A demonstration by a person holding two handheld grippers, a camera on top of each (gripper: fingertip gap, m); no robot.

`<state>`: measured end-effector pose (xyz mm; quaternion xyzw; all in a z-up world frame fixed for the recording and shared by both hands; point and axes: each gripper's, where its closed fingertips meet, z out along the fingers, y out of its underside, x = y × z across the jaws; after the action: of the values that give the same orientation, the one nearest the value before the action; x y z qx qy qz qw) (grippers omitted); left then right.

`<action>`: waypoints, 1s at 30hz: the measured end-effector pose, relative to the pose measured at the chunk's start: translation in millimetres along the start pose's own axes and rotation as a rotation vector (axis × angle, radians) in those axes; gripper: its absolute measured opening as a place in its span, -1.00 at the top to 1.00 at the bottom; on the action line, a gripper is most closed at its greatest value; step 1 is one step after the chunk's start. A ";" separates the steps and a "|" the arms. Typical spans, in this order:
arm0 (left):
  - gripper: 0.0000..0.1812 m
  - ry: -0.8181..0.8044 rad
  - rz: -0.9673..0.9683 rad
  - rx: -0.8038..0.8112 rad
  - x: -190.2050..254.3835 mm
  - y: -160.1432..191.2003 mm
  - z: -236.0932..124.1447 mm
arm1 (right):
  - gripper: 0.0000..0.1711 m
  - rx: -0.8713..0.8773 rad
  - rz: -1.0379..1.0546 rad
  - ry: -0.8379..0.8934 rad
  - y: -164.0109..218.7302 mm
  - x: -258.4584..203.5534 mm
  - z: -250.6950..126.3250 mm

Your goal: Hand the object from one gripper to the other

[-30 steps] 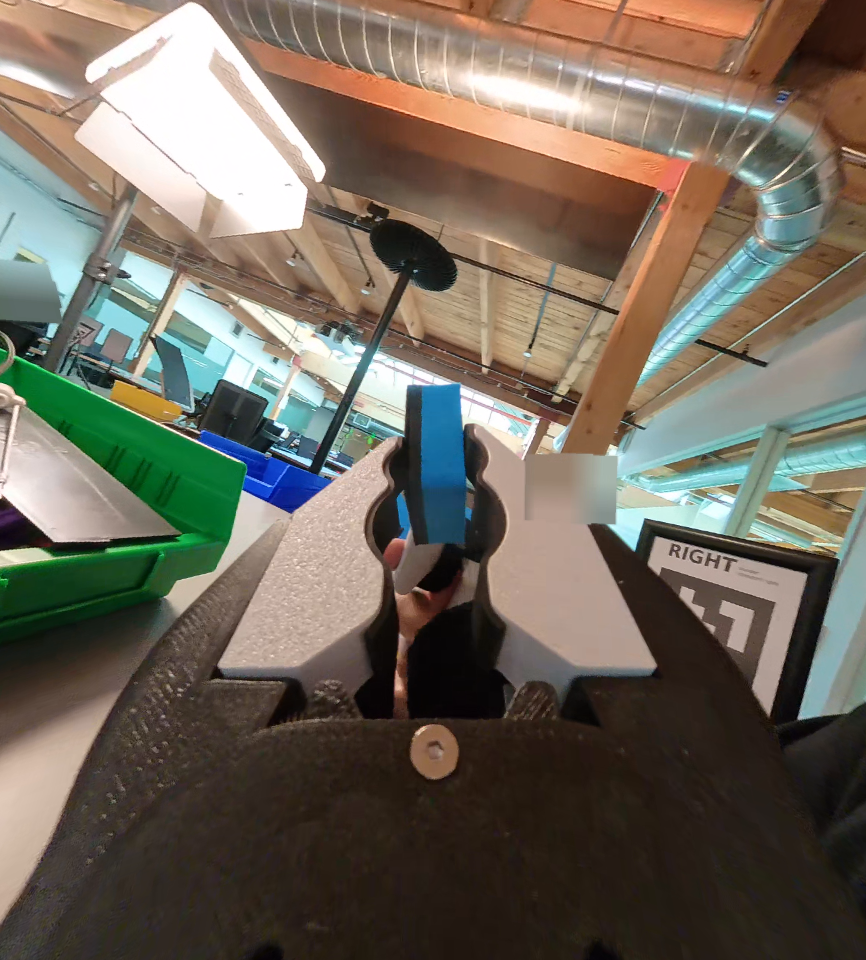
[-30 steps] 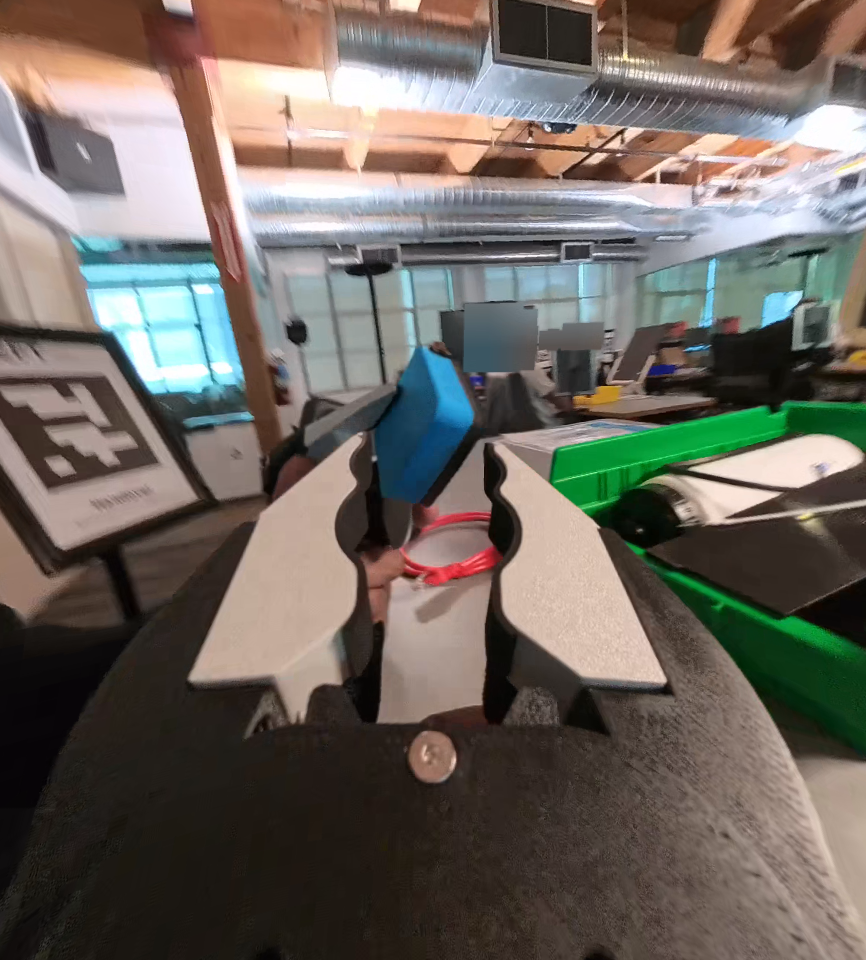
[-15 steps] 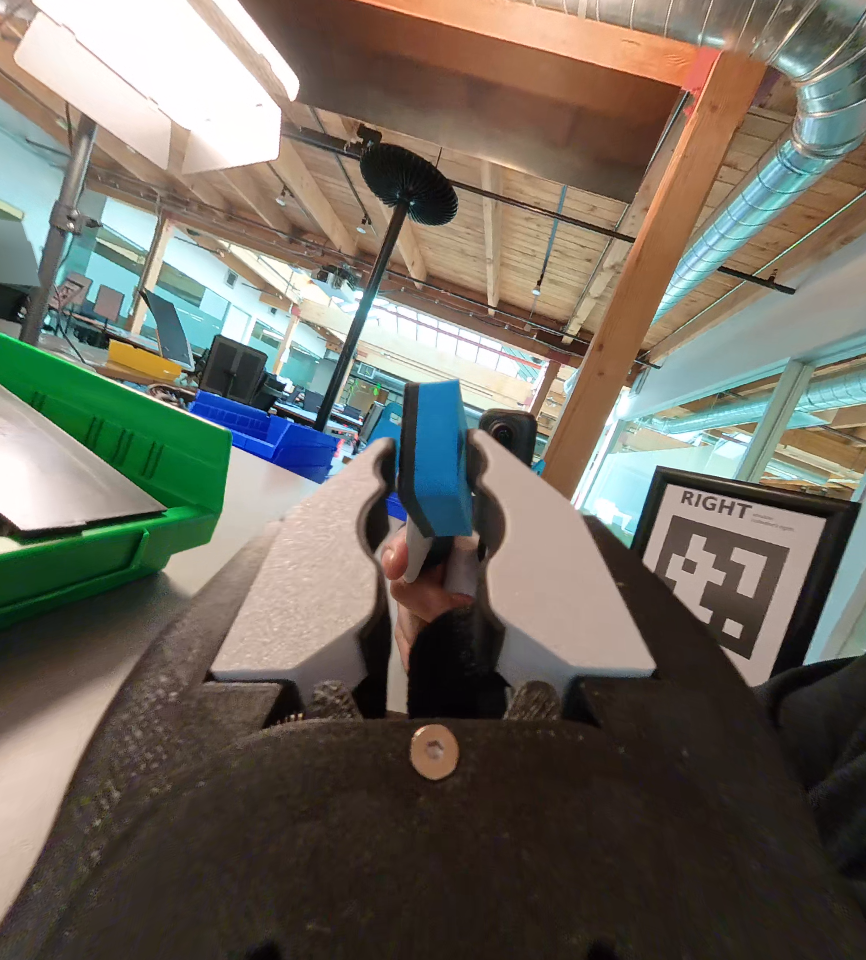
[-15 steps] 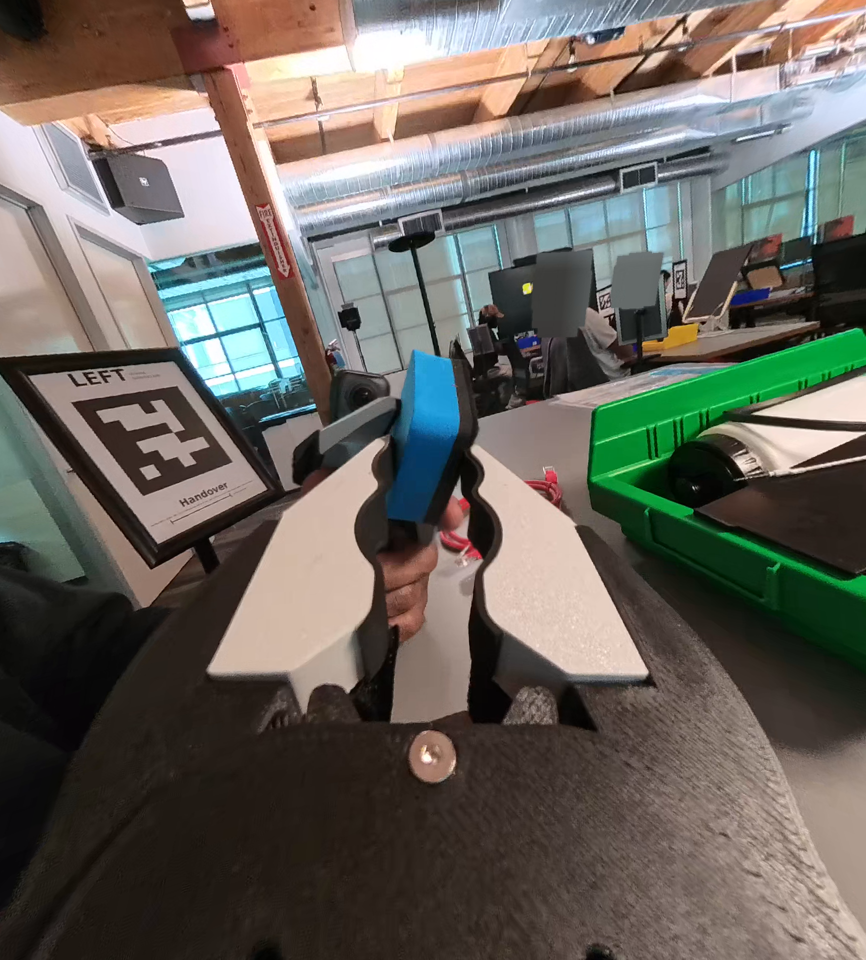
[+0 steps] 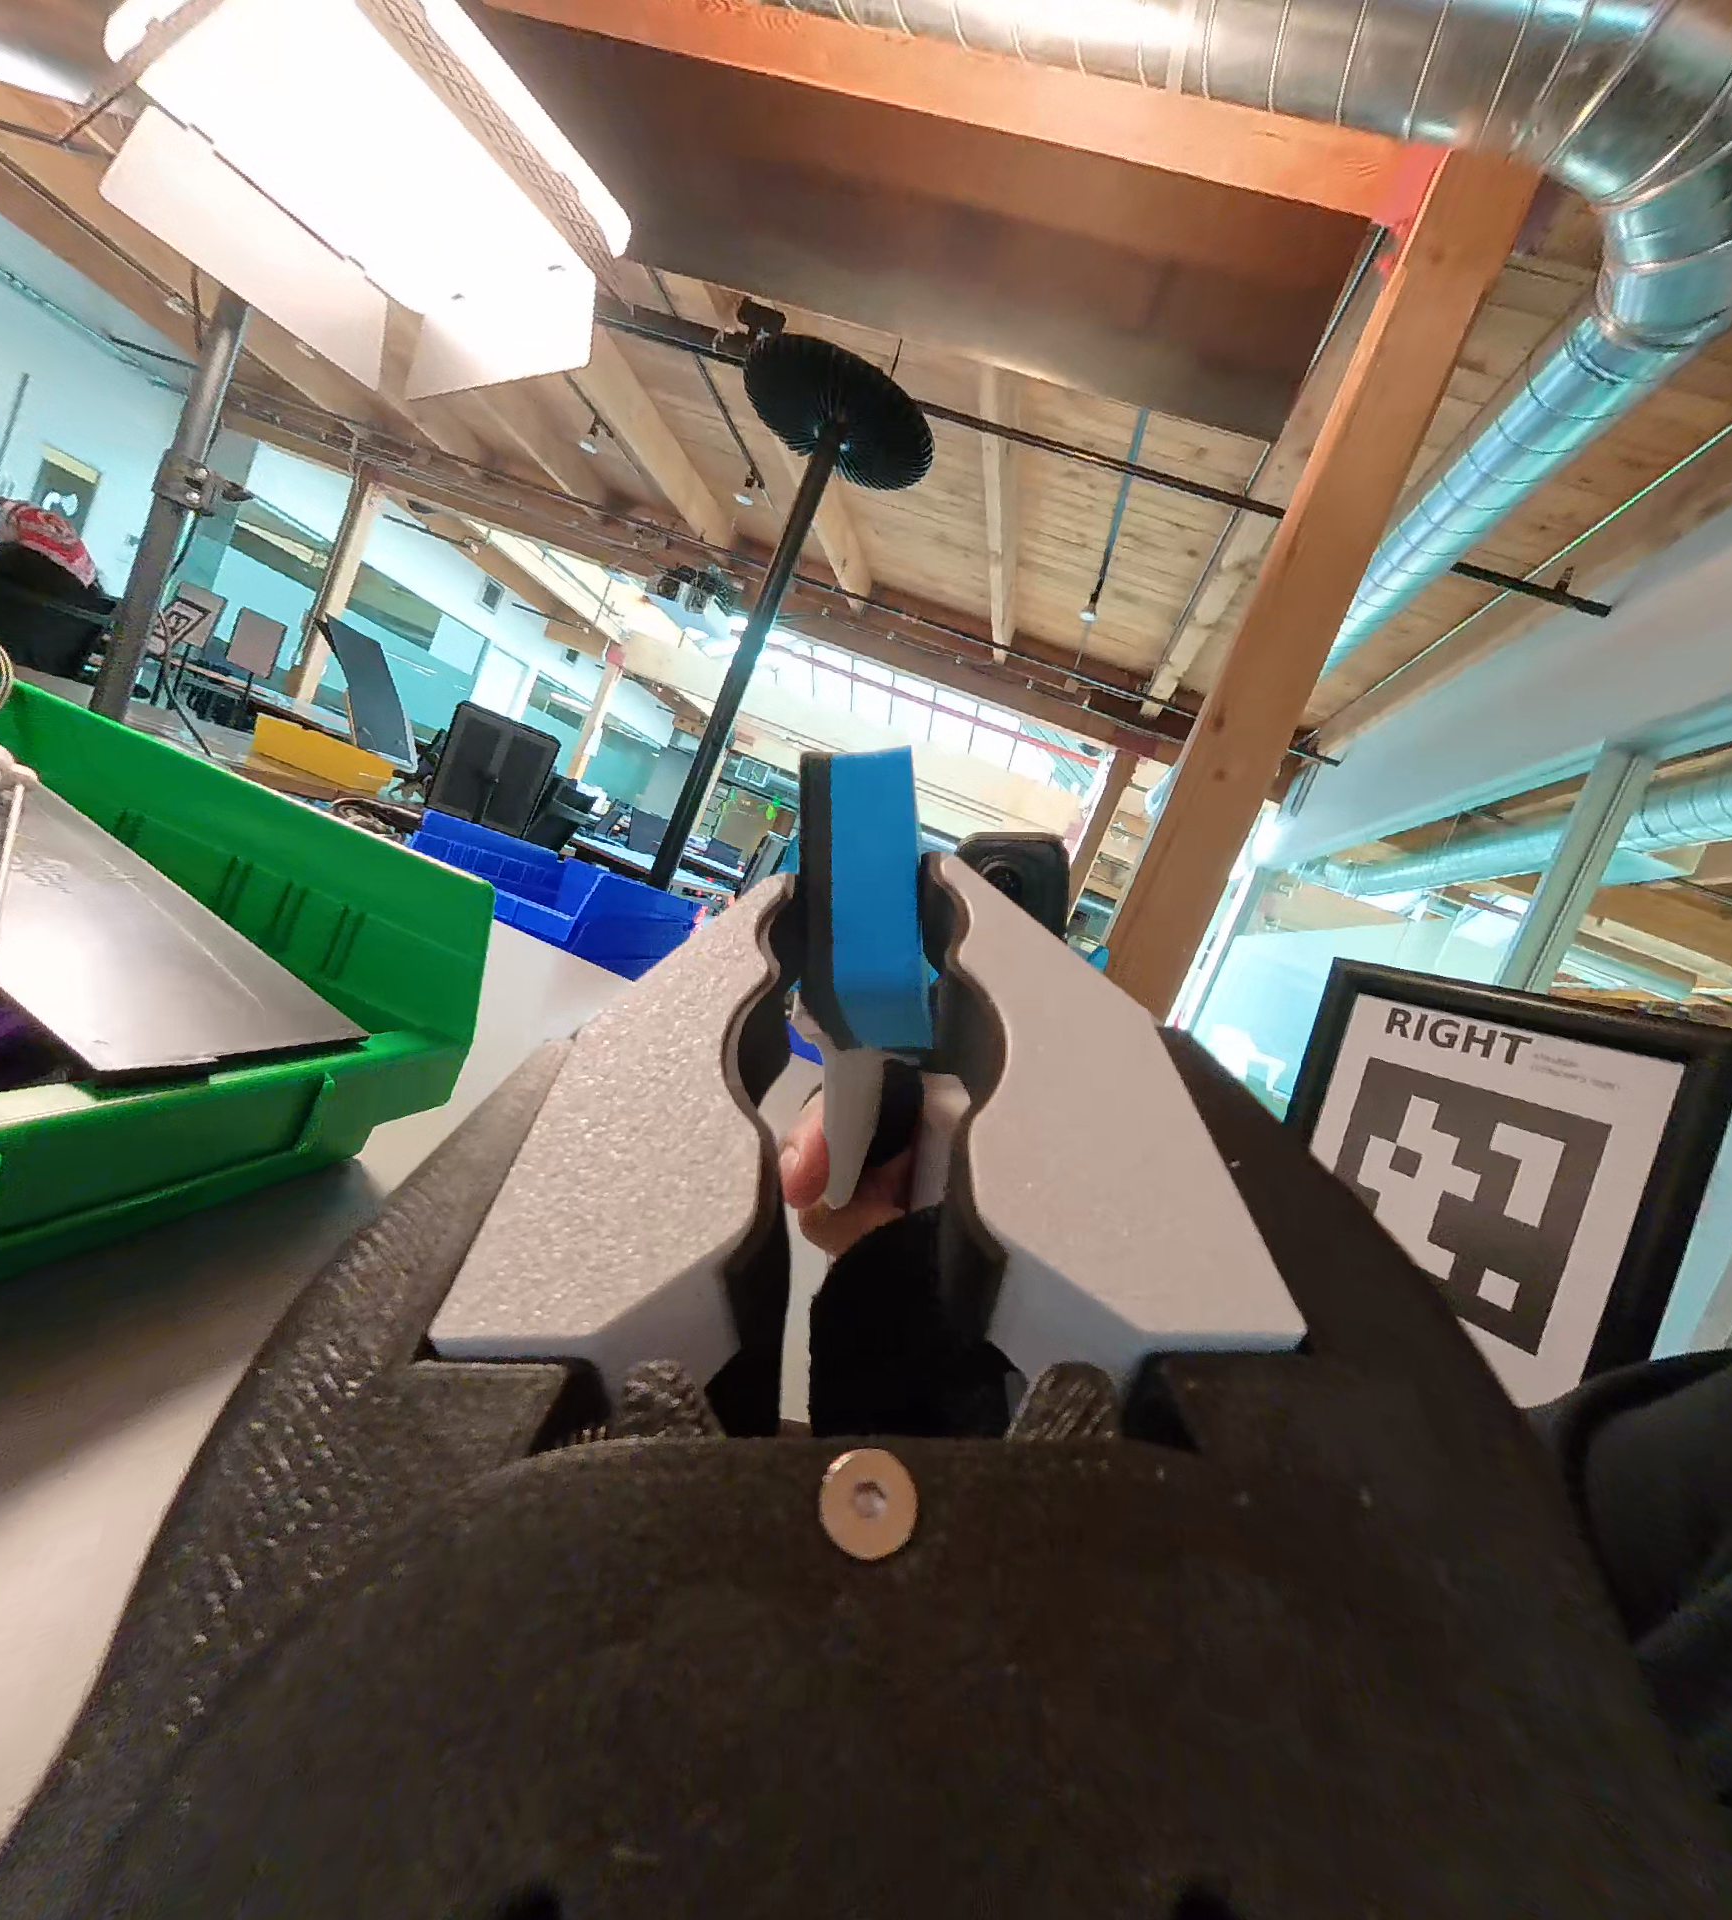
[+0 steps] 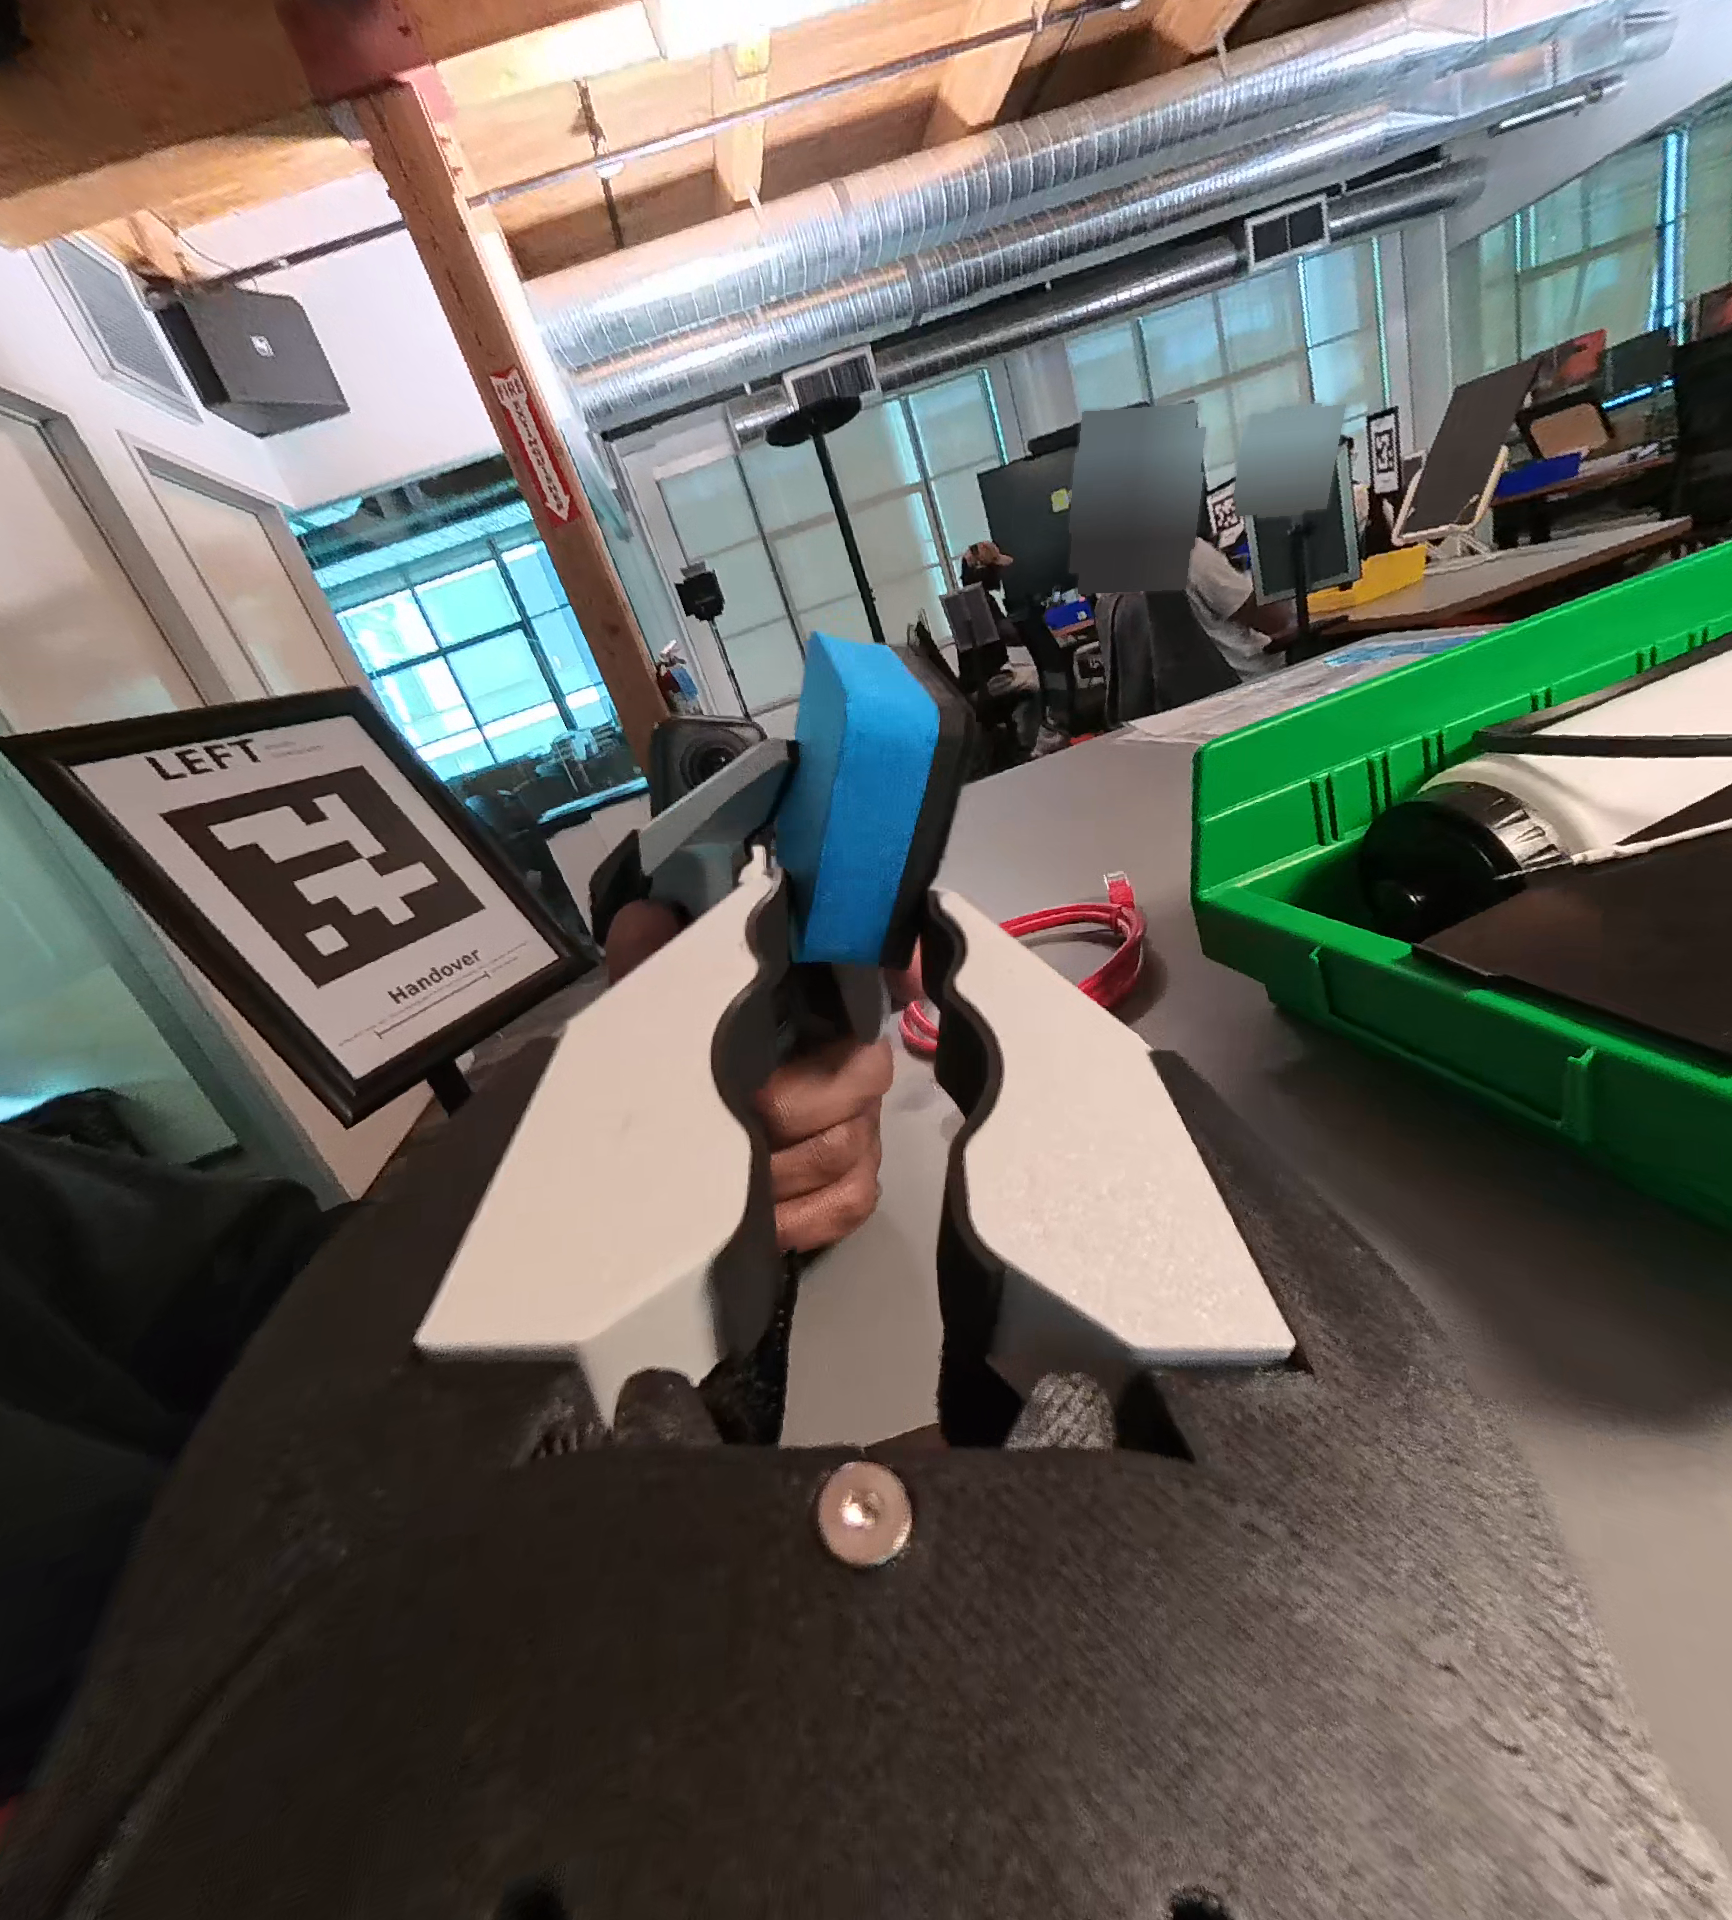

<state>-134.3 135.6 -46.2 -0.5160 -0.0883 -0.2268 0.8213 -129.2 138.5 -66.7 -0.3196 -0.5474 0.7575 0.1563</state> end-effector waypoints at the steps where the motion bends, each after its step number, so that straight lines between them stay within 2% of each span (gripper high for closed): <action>1: 0.74 -0.003 -0.010 -0.003 -1.1 0.4 0.0 | 0.71 0.014 0.007 -0.002 -2.0 0.5 -1.4; 4: 0.71 0.005 -0.043 -0.026 -2.2 3.3 1.1 | 0.72 0.041 0.034 -0.010 -6.1 2.4 -4.6; 6: 0.76 0.016 -0.061 -0.053 -1.3 6.9 2.3 | 0.71 0.066 0.036 -0.021 -9.7 1.6 -7.2; 10: 0.76 0.009 -0.040 -0.025 -2.2 2.4 0.2 | 0.51 0.092 0.030 0.005 -12.9 5.4 -9.0; 12: 0.75 -0.007 -0.025 0.010 -4.7 -2.5 -2.3 | 0.50 0.053 0.017 -0.006 -7.3 1.9 -4.7; 14: 0.75 -0.009 -0.014 0.005 -3.6 -1.6 -1.6 | 0.55 0.003 0.005 -0.008 -0.1 0.0 0.5; 15: 0.75 0.000 -0.018 -0.003 -2.2 0.0 -0.6 | 0.69 -0.003 0.004 0.001 0.7 1.0 1.1; 16: 0.75 0.006 -0.031 -0.013 -1.5 1.7 0.4 | 0.71 0.008 0.006 0.000 -0.9 1.2 -0.1; 19: 0.70 0.011 -0.047 -0.032 -1.3 4.6 1.7 | 0.75 0.077 0.039 -0.013 -10.6 3.2 -7.8; 23: 0.68 0.019 -0.068 -0.062 -0.6 8.9 3.6 | 0.75 0.043 0.025 -0.022 -5.8 0.2 -3.9; 26: 0.73 0.031 -0.072 -0.080 1.1 11.4 4.4 | 0.74 0.046 0.015 -0.030 -6.1 -1.9 -4.2; 30: 0.74 0.006 -0.028 -0.043 -0.5 6.2 2.8 | 0.37 0.028 0.004 -0.019 -3.6 -1.6 -1.7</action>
<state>-131.6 140.4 -50.1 -0.5316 -0.0883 -0.2418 0.8069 -127.3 140.1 -63.2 -0.3114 -0.5374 0.7685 0.1539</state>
